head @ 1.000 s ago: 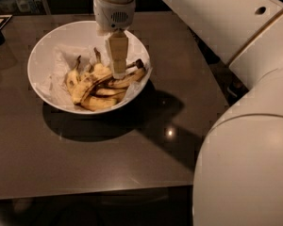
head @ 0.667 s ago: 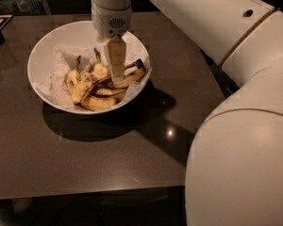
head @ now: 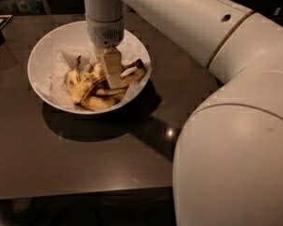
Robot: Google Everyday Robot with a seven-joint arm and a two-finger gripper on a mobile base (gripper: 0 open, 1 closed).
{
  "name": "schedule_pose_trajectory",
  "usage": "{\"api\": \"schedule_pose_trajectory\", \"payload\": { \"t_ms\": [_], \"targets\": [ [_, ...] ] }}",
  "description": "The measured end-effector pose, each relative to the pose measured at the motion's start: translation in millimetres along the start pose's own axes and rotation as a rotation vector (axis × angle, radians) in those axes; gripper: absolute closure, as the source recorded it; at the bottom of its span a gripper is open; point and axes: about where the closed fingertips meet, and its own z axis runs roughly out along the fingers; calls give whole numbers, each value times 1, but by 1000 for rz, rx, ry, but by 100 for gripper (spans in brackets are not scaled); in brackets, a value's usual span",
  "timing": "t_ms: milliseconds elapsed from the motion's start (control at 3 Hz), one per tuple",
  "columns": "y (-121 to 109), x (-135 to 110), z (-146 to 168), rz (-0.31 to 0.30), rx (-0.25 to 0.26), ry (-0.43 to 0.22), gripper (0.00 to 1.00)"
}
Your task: Pick banana from white bowl
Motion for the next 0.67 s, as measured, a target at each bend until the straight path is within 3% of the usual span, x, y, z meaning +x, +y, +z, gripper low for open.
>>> {"api": "schedule_pose_trajectory", "payload": {
  "t_ms": [333,667],
  "targets": [
    [0,-5,9,-20,-15,7,27],
    [0,-7,17,-34,-30,6,45]
  ]
}}
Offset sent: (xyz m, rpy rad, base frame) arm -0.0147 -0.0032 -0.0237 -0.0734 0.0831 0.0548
